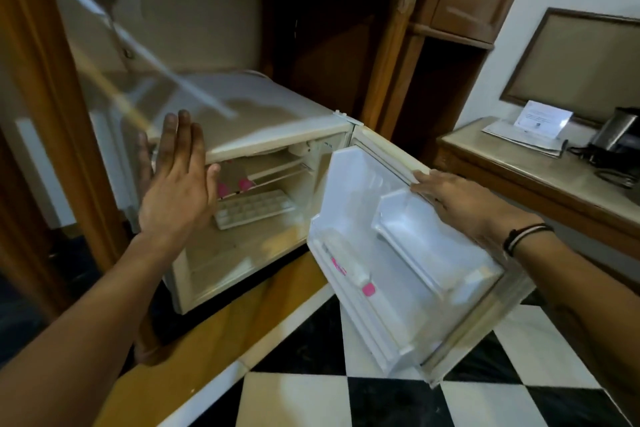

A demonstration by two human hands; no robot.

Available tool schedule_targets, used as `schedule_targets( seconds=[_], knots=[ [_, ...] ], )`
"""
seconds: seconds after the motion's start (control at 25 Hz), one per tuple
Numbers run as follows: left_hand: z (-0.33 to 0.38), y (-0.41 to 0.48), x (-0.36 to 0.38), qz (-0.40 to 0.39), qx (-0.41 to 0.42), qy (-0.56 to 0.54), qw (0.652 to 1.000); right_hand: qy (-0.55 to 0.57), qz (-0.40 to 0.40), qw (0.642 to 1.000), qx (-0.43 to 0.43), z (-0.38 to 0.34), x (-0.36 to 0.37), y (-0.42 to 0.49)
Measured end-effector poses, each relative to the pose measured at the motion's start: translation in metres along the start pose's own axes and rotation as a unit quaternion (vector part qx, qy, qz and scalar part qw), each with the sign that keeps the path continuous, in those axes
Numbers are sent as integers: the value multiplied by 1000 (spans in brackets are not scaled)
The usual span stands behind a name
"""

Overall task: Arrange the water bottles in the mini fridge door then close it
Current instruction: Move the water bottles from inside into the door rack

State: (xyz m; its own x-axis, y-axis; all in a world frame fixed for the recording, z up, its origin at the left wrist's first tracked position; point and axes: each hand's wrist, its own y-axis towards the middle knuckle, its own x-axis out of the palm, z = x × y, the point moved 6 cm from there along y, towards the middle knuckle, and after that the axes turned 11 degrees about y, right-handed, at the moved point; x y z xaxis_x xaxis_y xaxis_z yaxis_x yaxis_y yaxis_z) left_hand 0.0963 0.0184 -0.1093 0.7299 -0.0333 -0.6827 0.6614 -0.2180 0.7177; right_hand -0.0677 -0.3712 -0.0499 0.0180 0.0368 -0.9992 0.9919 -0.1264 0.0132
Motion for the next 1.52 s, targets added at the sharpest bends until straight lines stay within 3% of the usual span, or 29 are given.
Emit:
schedule_targets(
  seconds=[0.16,0.24,0.36,0.64,0.84,1.12,1.52],
  knots=[
    [-2,-3,1,25,-14,14,999,-24,95,993,-61,-69,6,4],
    [-2,-1,3,26,-18,14,999,-14,52,997,-60,-102,50,12],
    [-4,8,3,30,-12,30,999,-53,-80,995,13,-99,140,31],
    [-4,9,11,68,9,46,997,35,-159,969,184,-2,233,63],
    [-2,8,14,74,14,52,996,49,-114,976,178,-6,228,86],
    [3,9,16,80,-28,47,995,30,73,994,77,-74,134,148],
    [2,9,18,68,-13,59,996,89,122,986,75,-28,135,177]
  ],
)
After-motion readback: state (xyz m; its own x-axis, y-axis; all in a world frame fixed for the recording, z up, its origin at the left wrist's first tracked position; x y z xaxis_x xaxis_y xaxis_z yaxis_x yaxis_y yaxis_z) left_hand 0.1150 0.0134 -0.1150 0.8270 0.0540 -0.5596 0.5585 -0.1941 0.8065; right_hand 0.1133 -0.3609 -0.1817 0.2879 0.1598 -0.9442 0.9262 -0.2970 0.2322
